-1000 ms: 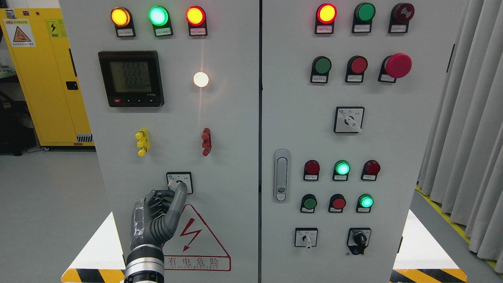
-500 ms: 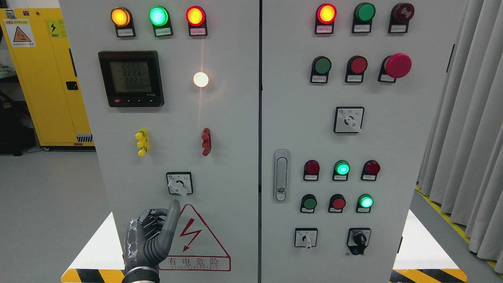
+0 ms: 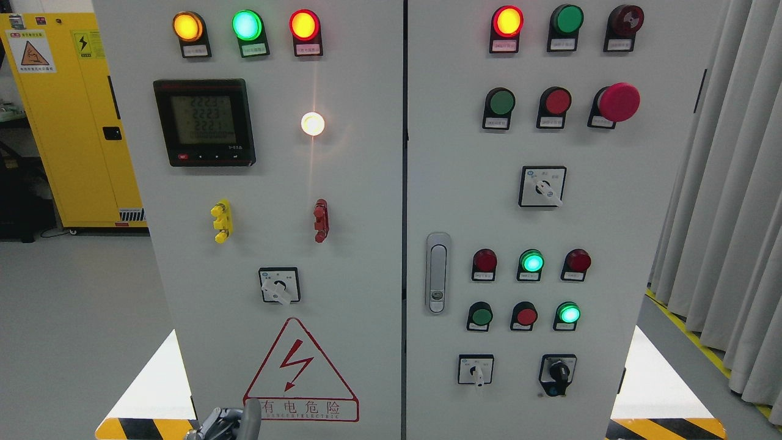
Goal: Turn on light switch 1
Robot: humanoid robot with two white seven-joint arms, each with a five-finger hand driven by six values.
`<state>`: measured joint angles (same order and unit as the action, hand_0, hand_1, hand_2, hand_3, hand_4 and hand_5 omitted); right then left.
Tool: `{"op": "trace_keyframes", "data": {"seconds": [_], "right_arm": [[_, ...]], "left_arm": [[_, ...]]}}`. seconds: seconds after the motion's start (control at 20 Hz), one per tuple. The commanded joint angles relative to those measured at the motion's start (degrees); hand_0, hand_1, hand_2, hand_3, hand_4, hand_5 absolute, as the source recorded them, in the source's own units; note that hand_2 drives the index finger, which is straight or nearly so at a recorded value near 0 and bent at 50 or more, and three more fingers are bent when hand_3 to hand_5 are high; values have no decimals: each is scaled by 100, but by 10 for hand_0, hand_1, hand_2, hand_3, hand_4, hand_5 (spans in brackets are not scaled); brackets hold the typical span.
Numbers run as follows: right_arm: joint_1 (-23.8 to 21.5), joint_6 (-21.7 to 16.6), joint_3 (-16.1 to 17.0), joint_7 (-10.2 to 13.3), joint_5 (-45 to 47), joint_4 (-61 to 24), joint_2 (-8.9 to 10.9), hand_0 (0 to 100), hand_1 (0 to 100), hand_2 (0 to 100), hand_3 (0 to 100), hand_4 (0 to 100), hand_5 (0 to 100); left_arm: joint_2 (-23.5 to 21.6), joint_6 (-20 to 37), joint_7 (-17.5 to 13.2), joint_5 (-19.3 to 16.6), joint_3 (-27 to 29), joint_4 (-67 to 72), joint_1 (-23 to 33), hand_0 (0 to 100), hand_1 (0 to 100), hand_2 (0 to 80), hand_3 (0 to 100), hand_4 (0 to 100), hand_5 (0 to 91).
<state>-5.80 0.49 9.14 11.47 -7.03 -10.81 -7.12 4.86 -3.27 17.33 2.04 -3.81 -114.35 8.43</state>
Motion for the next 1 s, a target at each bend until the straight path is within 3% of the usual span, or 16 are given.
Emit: {"op": "trace_keyframes", "data": {"seconds": [0.0,0.3,0.35,0.55,0.6,0.75,0.8,0.85,0.95], "right_arm": [[0,-5,0,-5,0,0,0,0,500,40,0,0,0],[0,-5,0,-5,0,0,0,0,500,40,0,0,0],[0,-5,0,-5,0,0,0,0,500,40,0,0,0],[0,-5,0,-5,0,0,0,0,500,40,0,0,0],[0,-5,0,-5,0,0,0,0,500,40,0,0,0],[0,-5,0,4,0,0,0,0,500,40,0,0,0],[0,-5,0,4,0,0,0,0,500,40,0,0,0],[0,-5,0,-5,0,0,0,0,500,40,0,0,0],[0,-5,0,-5,0,0,0,0,500,40,0,0,0]], "left_arm": [[-511,1071,-247,148,134,930,1124,196,376,560,948,946,810],[-837,2390,-546,420,205,2853,1661,176,353,516,862,831,648],[-855,2584,-598,429,205,3231,1705,167,338,496,779,737,526],[-916,3016,-1002,666,170,4428,1828,157,330,455,708,668,400],[-925,3042,-1186,675,170,4726,1837,152,319,416,613,566,231],[-925,3165,-1363,666,144,5614,1837,141,295,288,418,392,0],[-908,3166,-1364,666,126,5921,1829,140,293,286,420,393,0],[-890,3157,-1364,649,117,6229,1802,132,280,157,310,320,0],[-838,3113,-1372,605,100,6862,1706,110,269,73,230,238,0]]}}
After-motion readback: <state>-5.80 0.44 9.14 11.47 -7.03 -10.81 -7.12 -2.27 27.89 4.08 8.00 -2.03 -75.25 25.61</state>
